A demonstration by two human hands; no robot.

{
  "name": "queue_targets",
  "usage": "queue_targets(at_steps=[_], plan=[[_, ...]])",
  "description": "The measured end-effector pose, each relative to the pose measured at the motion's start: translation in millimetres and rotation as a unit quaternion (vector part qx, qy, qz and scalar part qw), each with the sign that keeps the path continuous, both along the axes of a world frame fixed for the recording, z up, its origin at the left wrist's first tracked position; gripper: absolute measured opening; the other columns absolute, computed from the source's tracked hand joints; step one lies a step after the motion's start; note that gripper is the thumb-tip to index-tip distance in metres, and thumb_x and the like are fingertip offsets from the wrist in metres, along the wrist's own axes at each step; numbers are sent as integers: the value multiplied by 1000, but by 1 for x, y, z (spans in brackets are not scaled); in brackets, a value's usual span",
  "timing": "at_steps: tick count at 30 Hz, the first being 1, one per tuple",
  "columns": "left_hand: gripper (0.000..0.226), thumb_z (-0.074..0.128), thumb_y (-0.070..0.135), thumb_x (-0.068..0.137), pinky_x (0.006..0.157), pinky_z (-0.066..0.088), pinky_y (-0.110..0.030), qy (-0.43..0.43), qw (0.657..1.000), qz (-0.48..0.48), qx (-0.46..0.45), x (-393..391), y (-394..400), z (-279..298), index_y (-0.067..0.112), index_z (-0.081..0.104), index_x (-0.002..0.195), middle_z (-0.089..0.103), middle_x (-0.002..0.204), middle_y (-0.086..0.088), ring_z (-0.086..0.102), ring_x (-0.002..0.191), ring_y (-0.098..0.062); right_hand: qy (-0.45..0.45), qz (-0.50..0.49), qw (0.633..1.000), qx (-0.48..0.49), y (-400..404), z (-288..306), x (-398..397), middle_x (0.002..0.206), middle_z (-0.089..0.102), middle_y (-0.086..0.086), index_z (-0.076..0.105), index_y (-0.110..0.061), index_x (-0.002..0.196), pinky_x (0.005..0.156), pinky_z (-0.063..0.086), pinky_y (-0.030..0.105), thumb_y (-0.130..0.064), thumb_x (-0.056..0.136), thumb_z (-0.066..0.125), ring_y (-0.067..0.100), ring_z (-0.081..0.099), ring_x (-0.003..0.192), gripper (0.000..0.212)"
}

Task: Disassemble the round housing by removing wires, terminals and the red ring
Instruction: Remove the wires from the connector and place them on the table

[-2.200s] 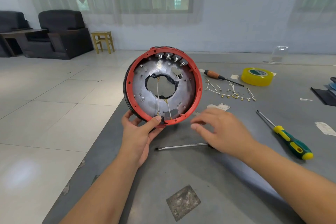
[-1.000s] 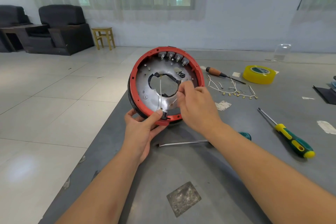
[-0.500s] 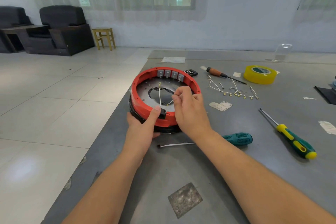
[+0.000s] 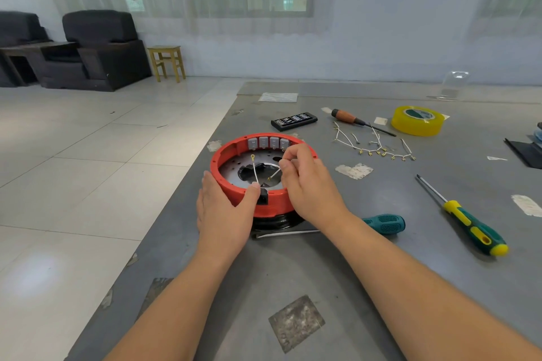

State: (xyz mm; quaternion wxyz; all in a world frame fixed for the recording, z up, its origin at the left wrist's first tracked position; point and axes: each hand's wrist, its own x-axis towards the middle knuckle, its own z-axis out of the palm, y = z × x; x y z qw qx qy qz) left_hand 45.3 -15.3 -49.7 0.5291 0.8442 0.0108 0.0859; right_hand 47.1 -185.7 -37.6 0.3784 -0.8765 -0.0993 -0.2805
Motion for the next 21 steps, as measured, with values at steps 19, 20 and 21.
queue_targets(at_steps=[19, 20, 21], plan=[[16, 72, 28, 95, 87, 50, -27, -231, 970, -73, 18, -5, -19, 23, 40, 76, 86, 75, 85, 21, 67, 90, -1, 35, 121, 967, 221, -5, 38, -2, 91, 75, 2, 70, -28, 102, 74, 57, 27, -22, 96, 67, 13, 71, 71, 9], [15, 74, 28, 94, 79, 51, -20, -198, 977, -71, -42, -4, -19, 23, 40, 75, 85, 75, 83, 22, 69, 84, 1, 31, 105, 974, 197, -6, 35, -2, 91, 75, -1, 70, -28, 102, 75, 57, 25, -23, 97, 66, 12, 71, 73, 8], [11, 76, 28, 93, 73, 51, -16, -170, 979, -66, -89, -3, -17, 23, 36, 75, 86, 76, 82, 20, 71, 79, 0, 27, 95, 982, 162, -8, 32, -3, 89, 74, -4, 69, -28, 100, 74, 56, 23, -23, 97, 65, 11, 71, 75, 7]])
